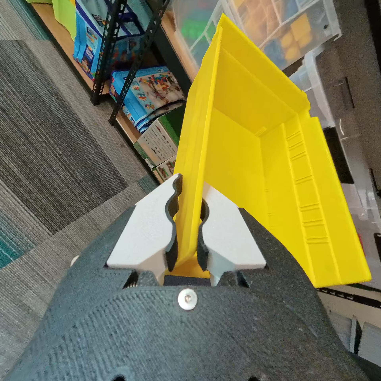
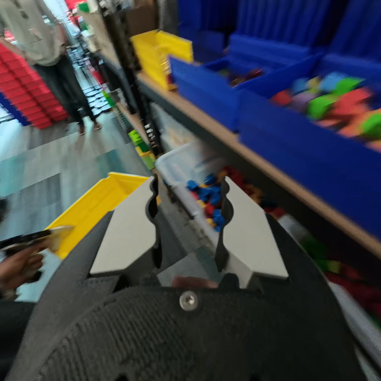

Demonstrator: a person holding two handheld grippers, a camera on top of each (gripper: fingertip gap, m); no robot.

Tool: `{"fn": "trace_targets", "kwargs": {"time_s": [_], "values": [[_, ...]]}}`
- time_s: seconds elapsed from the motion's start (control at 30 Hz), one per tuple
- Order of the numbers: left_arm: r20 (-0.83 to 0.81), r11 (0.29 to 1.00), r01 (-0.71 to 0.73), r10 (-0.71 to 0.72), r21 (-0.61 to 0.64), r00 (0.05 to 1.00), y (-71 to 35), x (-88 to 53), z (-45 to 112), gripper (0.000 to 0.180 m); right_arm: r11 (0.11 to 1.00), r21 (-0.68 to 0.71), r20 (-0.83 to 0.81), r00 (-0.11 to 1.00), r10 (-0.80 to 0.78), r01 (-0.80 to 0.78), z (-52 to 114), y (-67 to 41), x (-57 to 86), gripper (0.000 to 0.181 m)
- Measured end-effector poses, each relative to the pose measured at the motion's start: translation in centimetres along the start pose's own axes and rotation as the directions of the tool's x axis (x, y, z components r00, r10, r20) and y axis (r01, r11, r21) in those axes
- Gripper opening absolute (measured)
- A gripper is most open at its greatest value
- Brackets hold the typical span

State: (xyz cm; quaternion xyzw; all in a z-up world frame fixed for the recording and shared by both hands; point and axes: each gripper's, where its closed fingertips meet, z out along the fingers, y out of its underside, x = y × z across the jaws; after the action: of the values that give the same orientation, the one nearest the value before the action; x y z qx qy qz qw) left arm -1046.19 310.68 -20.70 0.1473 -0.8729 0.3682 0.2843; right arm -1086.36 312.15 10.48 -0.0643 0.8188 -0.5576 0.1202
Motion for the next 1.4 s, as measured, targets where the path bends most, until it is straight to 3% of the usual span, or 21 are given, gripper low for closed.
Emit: {"fn": "trace_targets", "kwargs": {"time_s": [0.2, 0.43, 0.57, 0.67, 0.9, 1.0, 1.07, 1.17, 1.23, 1.3, 1.4], "values": [[0.027, 0.995, 0.011, -0.014, 0.096, 1.000, -0.1, 4.0, -0.6, 0.005, 0.991, 0.118, -0.232, 0.972, -0.029, 0.058, -7.9, -6.5, 16.9, 0.069], [0.072, 0.990, 0.080, -0.089, 0.118, 0.994, 4.3, 8.7, -1.4, 0.004, 0.992, 0.090, -0.285, 0.957, -0.063, 0.092, -11.9, -8.4, 30.4, 0.078], [0.114, 0.971, 0.187, -0.205, 0.151, 0.972, 7.4, 10.1, -1.9, 0.003, 0.985, 0.092, -0.234, 0.965, -0.120, 0.145, -10.9, -9.7, 32.9, 0.077], [0.161, 0.965, 0.181, -0.213, 0.190, 0.964, 8.7, 11.1, -2.8, 0.003, 0.981, 0.068, -0.182, 0.969, -0.165, 0.180, -9.5, -10.3, 33.8, 0.078], [0.196, 0.958, 0.156, -0.205, 0.240, 0.959, 9.3, 11.8, -4.5, 0.004, 0.964, 0.088, -0.148, 0.960, -0.236, 0.251, -7.5, -13.5, 34.6, 0.068], [0.194, 0.954, 0.138, -0.193, 0.266, 0.962, 8.9, 11.9, -5.0, 0.004, 0.949, 0.118, -0.204, 0.943, -0.265, 0.292, -7.0, -17.4, 36.4, 0.050], [0.174, 0.949, 0.148, -0.201, 0.279, 0.964, 8.6, 12.0, -5.0, 0.004, 0.959, 0.116, -0.240, 0.944, -0.227, 0.260, -5.8, -20.3, 38.6, 0.049], [0.135, 0.940, 0.161, -0.209, 0.300, 0.969, 7.8, 12.4, -4.9, 0.004, 0.986, -0.036, -0.241, 0.956, -0.166, 0.162, -1.9, -22.5, 42.8, 0.058], [0.113, 0.936, 0.157, -0.201, 0.316, 0.973, 7.2, 12.9, -4.9, 0.004, 0.965, -0.219, -0.273, 0.940, -0.205, 0.147, 0.9, -22.3, 46.5, 0.050], [0.095, 0.933, 0.156, -0.196, 0.324, 0.976, 6.9, 13.2, -4.9, 0.004, 0.894, -0.433, -0.234, 0.944, -0.234, 0.114, 3.1, -20.5, 49.4, 0.044], [0.088, 0.929, 0.163, -0.202, 0.331, 0.975, 7.1, 13.5, -5.1, 0.004, 0.689, -0.709, -0.103, 0.946, -0.309, 0.148, 4.2, -16.5, 52.0, 0.041]]}}
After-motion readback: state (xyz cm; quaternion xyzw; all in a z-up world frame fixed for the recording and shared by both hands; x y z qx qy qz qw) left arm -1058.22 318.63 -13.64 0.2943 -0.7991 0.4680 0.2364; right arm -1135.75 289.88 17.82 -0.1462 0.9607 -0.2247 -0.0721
